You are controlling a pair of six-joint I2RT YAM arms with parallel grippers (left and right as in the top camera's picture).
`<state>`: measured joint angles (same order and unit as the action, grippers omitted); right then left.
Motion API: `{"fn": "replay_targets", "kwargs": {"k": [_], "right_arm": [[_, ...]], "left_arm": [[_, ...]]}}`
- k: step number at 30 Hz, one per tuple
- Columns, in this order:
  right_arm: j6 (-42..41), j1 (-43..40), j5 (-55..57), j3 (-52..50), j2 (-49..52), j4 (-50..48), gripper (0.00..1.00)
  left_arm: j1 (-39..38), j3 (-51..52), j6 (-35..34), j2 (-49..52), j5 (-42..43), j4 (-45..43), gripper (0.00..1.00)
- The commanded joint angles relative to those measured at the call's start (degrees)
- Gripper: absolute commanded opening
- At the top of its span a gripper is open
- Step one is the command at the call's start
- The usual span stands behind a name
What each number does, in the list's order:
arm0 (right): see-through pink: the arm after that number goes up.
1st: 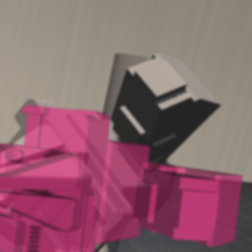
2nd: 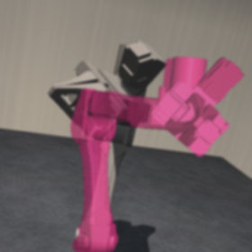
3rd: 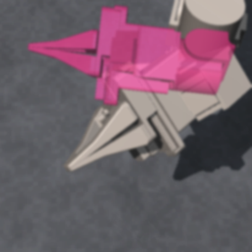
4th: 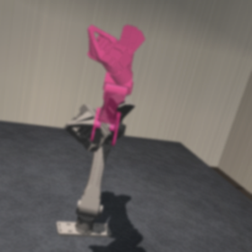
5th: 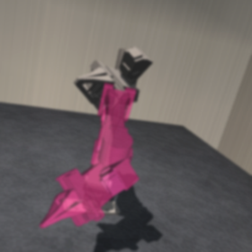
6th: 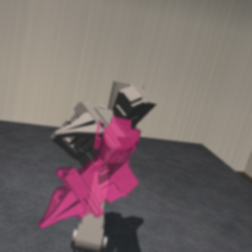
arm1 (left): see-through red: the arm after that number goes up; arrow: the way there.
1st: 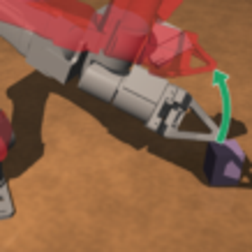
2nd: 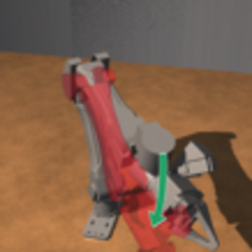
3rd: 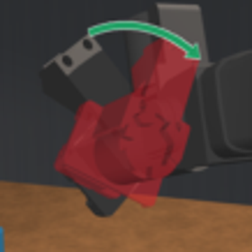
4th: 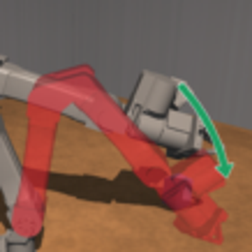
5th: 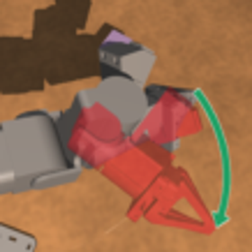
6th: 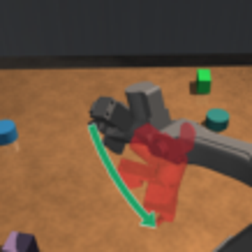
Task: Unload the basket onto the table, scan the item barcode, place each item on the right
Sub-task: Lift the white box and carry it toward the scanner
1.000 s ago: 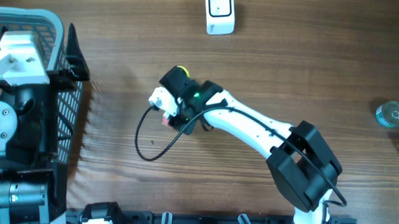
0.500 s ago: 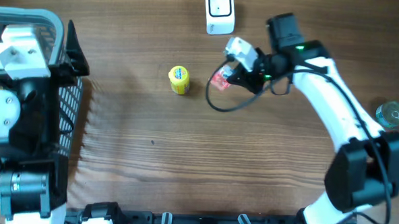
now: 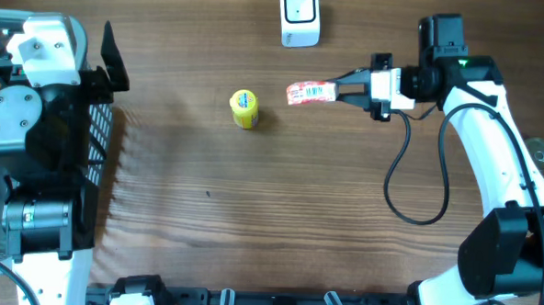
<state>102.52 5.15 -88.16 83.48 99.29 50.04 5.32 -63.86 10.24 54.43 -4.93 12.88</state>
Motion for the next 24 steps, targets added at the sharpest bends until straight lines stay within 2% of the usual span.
{"fn": "replay_targets", "kwargs": {"k": [1, 8, 11, 13, 18, 20, 21, 22, 24], "right_arm": [[-1.0, -0.1, -4.9, 0.6, -1.4, -2.4, 0.05], [-5.4, -0.1, -4.9, 0.6, -1.4, -3.0, 0.05], [-11.0, -0.1, -4.5, 0.6, -1.4, -3.3, 0.05], [-25.7, -0.1, -3.1, 0.6, -1.4, -7.0, 0.05], [-76.4, -0.1, -1.5, 0.6, -1.2, -24.9, 0.05], [-92.3, -0.1, 11.4, 0.6, -1.2, -29.7, 0.05], [-100.4, 0.1, 26.1, 0.5, -1.2, -29.8, 0.05], [-100.3, 0.5, 33.3, 0.5, -1.0, -29.4, 0.05], [-98.9, 1.1, 35.3, 0.5, 0.1, -29.9, 0.04]], "left_arm": [[0.2, 0.1, 0.1, 0.0, -1.0, 0.2, 1.00], [0.2, 0.1, 0.1, 0.0, -1.0, 1.7, 1.00], [0.2, 0.1, 0.1, 0.0, -1.0, 1.7, 1.00], [0.2, 0.1, 0.1, 0.0, -1.0, 2.0, 1.00], [0.2, 0.1, 0.1, 0.3, -1.0, 6.8, 1.00], [0.2, 0.1, 0.1, 0.9, -1.0, 8.9, 1.00], [0.2, 0.1, 0.1, 1.4, -1.0, 10.1, 1.00], [0.2, 0.1, 0.0, 1.9, -1.0, 10.8, 1.00], [0.2, 0.1, 0.0, 2.6, -1.0, 10.8, 1.00]]}}
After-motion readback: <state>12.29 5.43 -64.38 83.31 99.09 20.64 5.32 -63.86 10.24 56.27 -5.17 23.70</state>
